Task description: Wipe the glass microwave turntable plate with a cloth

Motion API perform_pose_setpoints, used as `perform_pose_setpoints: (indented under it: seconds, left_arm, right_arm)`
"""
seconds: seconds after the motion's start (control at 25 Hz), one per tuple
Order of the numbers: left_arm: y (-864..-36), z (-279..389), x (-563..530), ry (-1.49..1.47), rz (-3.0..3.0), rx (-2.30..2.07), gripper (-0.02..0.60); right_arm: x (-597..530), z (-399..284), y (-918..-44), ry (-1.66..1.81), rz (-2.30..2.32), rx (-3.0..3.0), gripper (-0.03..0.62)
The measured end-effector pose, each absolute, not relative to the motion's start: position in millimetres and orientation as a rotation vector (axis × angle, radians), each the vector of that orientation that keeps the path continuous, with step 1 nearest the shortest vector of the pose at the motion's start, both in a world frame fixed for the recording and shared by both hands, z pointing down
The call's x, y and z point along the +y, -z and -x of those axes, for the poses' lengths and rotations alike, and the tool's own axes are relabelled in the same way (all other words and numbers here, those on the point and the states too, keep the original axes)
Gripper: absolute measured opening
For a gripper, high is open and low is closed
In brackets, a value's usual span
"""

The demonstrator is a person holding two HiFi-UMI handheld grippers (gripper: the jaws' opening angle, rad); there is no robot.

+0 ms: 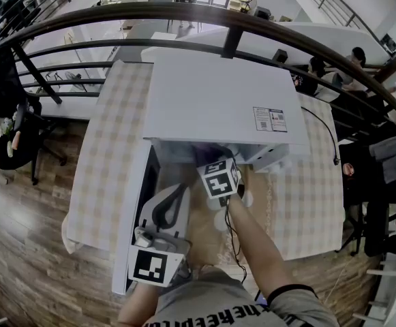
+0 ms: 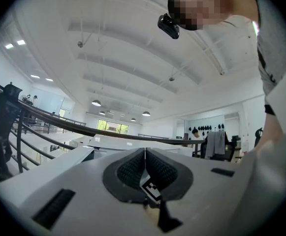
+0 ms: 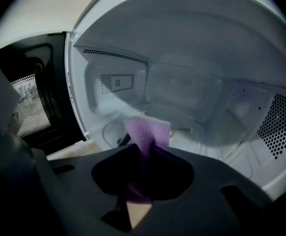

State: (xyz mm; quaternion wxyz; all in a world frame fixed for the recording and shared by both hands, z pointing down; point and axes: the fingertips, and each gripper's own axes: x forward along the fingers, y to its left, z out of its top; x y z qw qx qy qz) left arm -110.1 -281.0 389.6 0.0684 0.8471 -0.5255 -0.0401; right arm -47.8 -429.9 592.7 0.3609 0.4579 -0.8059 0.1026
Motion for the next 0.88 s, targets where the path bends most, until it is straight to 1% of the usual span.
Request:
perform_pose_setpoints:
  seconds: [0.48,0.88]
  left_arm:
    - [-391,101,-289,0.128,-2.556,-1.555,0.009]
    - [-394,106,-293,0.130,-2.552,-1.554,0.009]
  right_arm:
    - [-452,-16,-588,-0.275,-1.389,-1.917,0.081]
    - [-450,11,-596,-0.250,-1.297,-1.949,0.078]
